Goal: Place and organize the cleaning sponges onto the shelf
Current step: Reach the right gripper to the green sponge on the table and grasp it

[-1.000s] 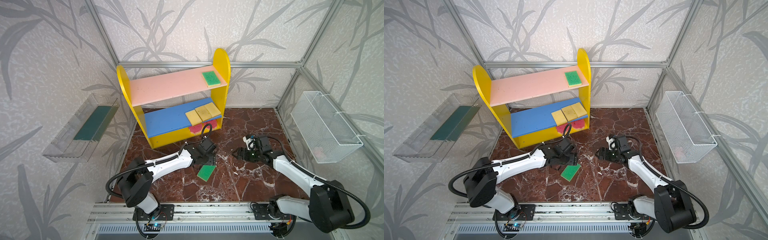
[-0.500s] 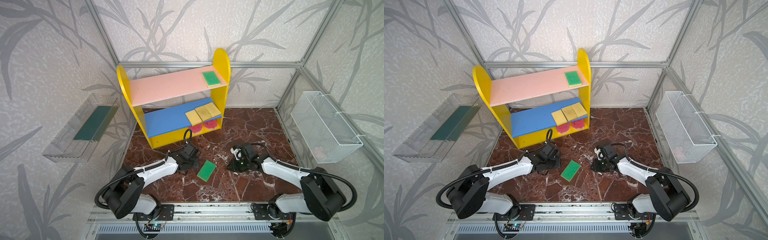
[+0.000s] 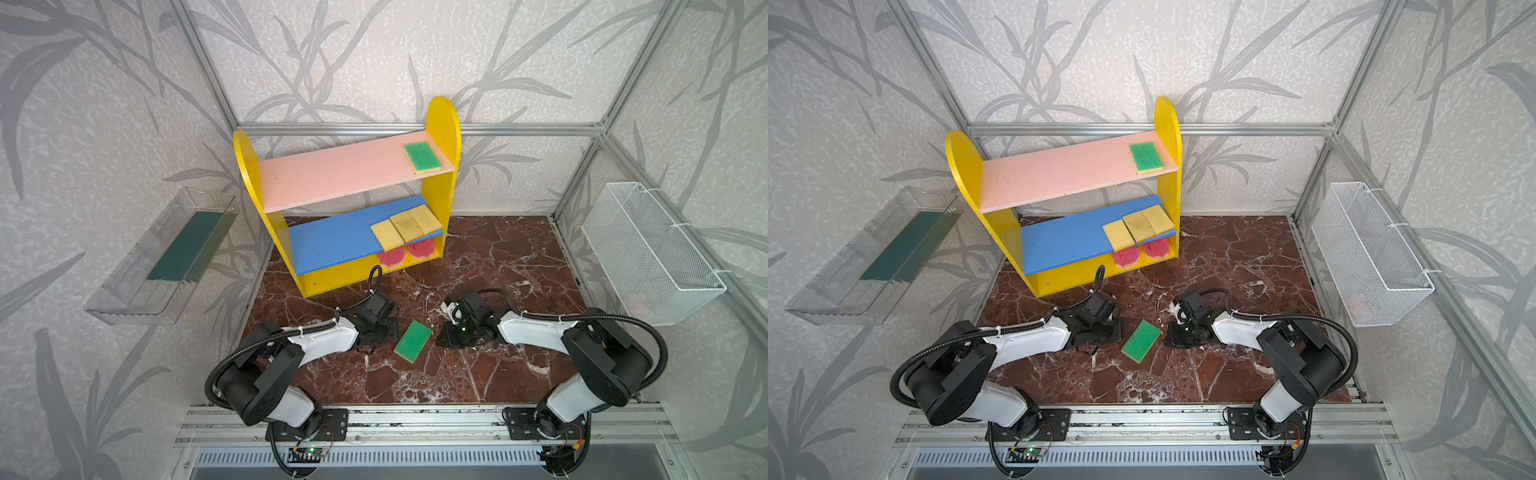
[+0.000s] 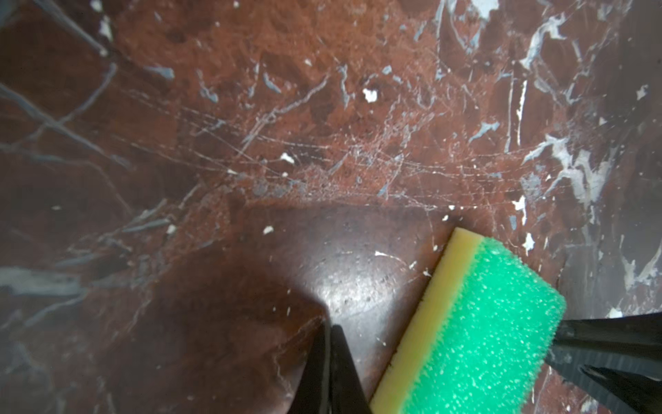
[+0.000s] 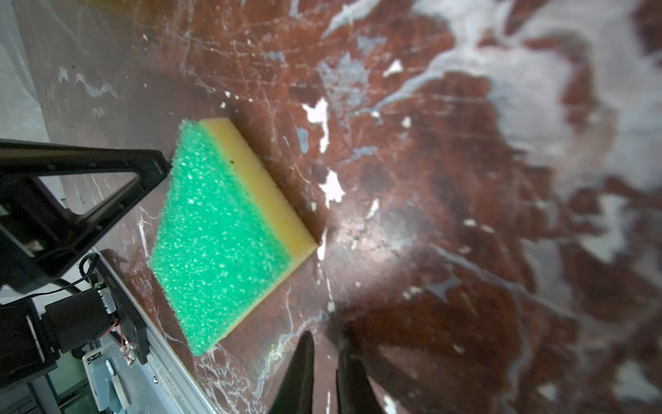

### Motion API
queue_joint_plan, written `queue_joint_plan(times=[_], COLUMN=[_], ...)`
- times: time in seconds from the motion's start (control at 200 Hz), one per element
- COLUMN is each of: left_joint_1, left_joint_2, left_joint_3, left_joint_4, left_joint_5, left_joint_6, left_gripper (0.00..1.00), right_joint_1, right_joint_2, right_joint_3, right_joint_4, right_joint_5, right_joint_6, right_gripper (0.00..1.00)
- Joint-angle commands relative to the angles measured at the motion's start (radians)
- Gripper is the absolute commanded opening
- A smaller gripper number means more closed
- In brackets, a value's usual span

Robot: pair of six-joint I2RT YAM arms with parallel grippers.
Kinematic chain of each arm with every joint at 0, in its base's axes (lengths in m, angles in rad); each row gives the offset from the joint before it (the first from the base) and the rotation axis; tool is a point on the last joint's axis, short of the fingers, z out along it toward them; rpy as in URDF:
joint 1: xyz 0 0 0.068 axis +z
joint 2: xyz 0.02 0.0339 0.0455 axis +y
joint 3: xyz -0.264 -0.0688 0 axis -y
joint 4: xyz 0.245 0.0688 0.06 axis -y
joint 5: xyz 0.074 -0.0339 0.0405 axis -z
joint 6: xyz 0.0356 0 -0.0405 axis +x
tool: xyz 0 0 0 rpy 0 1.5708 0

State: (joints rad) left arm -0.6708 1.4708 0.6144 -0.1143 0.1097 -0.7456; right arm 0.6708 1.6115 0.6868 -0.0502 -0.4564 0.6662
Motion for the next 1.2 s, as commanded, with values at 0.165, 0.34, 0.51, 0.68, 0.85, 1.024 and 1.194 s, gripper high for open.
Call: queue_joint_plan(times=[0.165, 0.34, 0.51, 0.68, 0.85, 1.024, 1.194], left_joint_1=[-0.003, -0.019, -0.035, -0.033, -0.032, -0.018, -0.010], left_joint_2=[-0.128, -0.197, -0.213, -0.275, -0.337, -0.374, -0.409], left_joint_3=[-0.097, -0.157, -0.168, -0.149, -0.142, -0.090, -0.043], left_joint_4=[0.002, 0.042, 0.039, -0.029, -0.041, -0.118, -0.181], left_joint_5=[0.020, 0.044, 0.037, -0.008, -0.050, -0.080, -0.117], left_joint_6=[-0.036, -0.083, -0.107, -0.086, -0.075, -0.041, -0.008], left_gripper=[0.06, 0.06, 0.06, 0.08, 0.12, 0.23, 0.60], right_joint_1=[0.009, 0.020, 0.009, -0.057, -0.144, -0.148, -0.130], right_joint_2=[0.172, 0.264, 0.277, 0.189, 0.042, -0.041, -0.095], right_joint_3=[0.138, 0.249, 0.317, 0.294, 0.242, 0.206, 0.154], right_joint_4=[0.049, 0.058, 0.000, -0.064, -0.135, -0.251, -0.268], right_joint_5=[-0.041, -0.073, -0.075, -0.090, -0.145, -0.158, -0.146], right_joint_6=[0.022, 0.027, -0.014, -0.097, -0.233, -0.370, -0.436], right_gripper=[0.15, 0.15, 0.15, 0.29, 0.41, 0.67, 0.73])
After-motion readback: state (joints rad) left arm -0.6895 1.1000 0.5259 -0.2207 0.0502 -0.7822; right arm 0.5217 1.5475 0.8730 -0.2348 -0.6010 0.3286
